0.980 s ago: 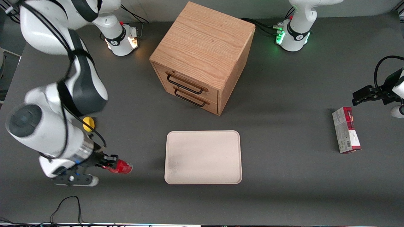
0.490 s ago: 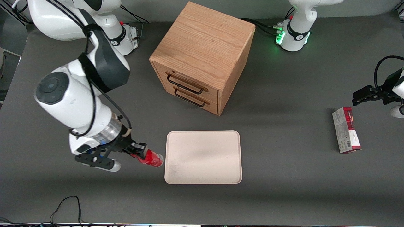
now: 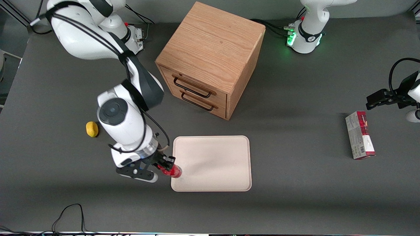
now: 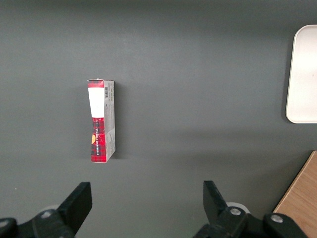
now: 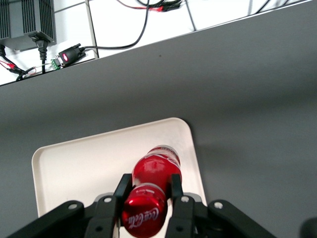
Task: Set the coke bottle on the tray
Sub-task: 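Carry the held bottle with the right gripper onto the cream tray, then lower the bottle onto the tray edge and open the right gripper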
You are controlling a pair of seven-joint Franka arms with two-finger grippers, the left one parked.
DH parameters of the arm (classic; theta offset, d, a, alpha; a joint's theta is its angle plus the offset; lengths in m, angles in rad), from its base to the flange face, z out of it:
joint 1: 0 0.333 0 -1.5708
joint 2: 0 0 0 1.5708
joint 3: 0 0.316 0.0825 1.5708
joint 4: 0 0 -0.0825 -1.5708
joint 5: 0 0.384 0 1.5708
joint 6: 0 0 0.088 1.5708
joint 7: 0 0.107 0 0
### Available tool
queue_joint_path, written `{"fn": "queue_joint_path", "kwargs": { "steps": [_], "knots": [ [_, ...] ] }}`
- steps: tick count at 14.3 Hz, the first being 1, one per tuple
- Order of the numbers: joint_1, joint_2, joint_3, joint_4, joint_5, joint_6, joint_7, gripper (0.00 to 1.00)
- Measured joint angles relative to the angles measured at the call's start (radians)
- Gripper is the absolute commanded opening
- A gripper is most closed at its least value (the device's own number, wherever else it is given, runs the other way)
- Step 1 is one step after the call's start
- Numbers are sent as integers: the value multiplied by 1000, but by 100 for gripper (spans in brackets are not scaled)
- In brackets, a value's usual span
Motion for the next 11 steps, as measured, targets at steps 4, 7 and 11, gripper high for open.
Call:
{"fn": "queue_joint_path", "kwargs": {
  "steps": [4, 7, 11],
  "knots": [
    [-1, 70, -2, -2, -34, 51, 0, 0],
    [-1, 101, -2, -4, -59, 56, -2, 0],
    [-1, 125, -2, -4, -65, 89, -3, 97]
  ]
}}
